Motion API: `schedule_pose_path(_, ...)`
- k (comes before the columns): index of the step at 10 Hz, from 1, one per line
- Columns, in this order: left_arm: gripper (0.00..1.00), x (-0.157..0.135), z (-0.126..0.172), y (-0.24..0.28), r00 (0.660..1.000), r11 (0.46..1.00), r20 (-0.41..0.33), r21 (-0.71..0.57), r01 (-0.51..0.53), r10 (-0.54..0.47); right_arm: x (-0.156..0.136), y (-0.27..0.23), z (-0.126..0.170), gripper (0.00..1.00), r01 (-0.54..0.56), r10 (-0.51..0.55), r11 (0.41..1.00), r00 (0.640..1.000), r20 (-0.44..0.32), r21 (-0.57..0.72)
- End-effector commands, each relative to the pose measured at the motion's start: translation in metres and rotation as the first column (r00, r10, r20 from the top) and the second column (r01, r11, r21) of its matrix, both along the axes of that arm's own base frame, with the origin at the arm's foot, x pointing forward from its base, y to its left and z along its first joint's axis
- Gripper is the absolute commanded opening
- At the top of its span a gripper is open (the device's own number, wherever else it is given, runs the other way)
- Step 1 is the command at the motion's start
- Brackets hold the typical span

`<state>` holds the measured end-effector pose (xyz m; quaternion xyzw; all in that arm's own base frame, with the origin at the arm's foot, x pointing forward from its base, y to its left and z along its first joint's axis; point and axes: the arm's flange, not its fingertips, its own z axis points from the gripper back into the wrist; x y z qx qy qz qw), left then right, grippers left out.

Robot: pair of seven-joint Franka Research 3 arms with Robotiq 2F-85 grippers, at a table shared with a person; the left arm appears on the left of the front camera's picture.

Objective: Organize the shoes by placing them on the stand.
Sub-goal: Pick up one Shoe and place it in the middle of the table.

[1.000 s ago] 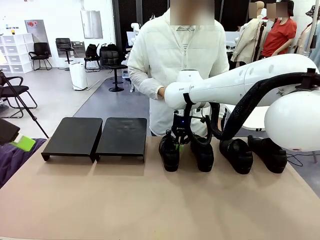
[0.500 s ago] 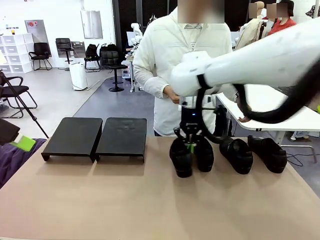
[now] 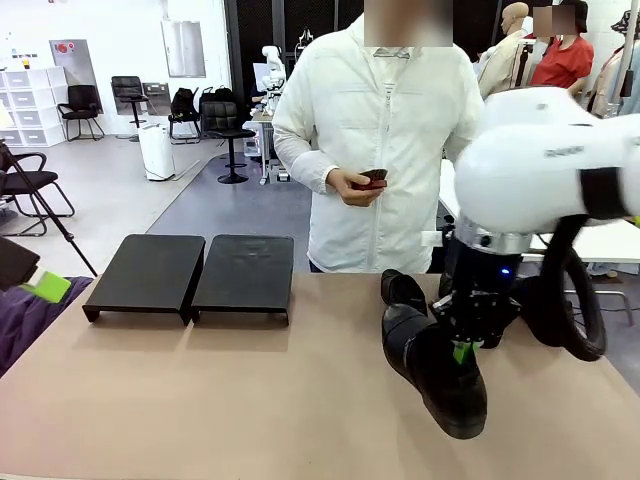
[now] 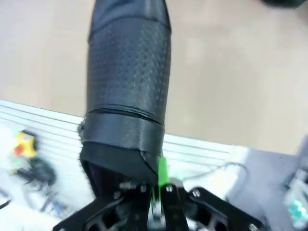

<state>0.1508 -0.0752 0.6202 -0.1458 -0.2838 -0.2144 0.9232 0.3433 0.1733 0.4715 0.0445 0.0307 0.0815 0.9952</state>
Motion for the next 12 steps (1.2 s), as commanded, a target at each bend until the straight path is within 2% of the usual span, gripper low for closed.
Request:
schedule_pose_path(1, 1.0, 0.0, 0.001, 0.0, 1.0, 1.0, -0.003, -0.008, 0.02, -0.02, 0.012, 0.015, -0.001, 0.0, 0.012, -0.015, 0.998, 0.999, -0.041, -0.06)
schedule_pose_path(2, 1.0, 0.0, 0.001, 0.0, 1.0, 1.0, -0.003, -0.008, 0.02, -0.02, 0.012, 0.015, -0.001, 0.0, 0.012, -0.015, 0.998, 0.999, -0.041, -0.06)
schedule_pose_path(3, 1.0, 0.0, 0.001, 0.0, 1.0, 1.0, -0.003, -0.008, 0.02, -0.02, -0.001, -0.003, 0.0, 0.0, 0.002, -0.002, 1.0, 1.0, 0.003, 0.0)
schedule_pose_path(4, 1.0, 0.0, 0.001, 0.0, 1.0, 1.0, -0.003, -0.008, 0.02, -0.02, 0.005, 0.027, -0.012, 0.0, -0.037, 0.038, 0.999, 0.999, 0.016, -0.036)
schedule_pose_path(5, 1.0, 0.0, 0.001, 0.0, 1.0, 1.0, -0.003, -0.008, 0.02, -0.02, 0.007, 0.072, -0.03, 0.0, 0.037, -0.037, 0.999, 0.999, 0.003, -0.014)
schedule_pose_path(8, 1.0, 0.0, 0.001, 0.0, 1.0, 1.0, -0.003, -0.008, 0.02, -0.02, -0.009, 0.15, -0.075, 0.0, 0.095, -0.091, 0.994, 0.993, -0.075, 0.057)
schedule_pose_path(10, 1.0, 0.0, 0.001, 0.0, 1.0, 1.0, -0.003, -0.008, 0.02, -0.02, -0.007, 0.185, -0.1, 0.0, 0.124, -0.12, 0.988, 0.991, -0.052, 0.088)
schedule_pose_path(11, 1.0, 0.0, 0.001, 0.0, 1.0, 1.0, -0.003, -0.008, 0.02, -0.02, -0.003, 0.194, -0.105, 0.0, 0.099, -0.094, 0.99, 0.994, -0.051, 0.102)
schedule_pose_path(12, 1.0, 0.0, 0.001, 0.0, 1.0, 1.0, -0.003, -0.008, 0.02, -0.02, 0.003, 0.2, -0.108, 0.0, 0.114, -0.101, 0.983, 0.99, -0.094, 0.143)
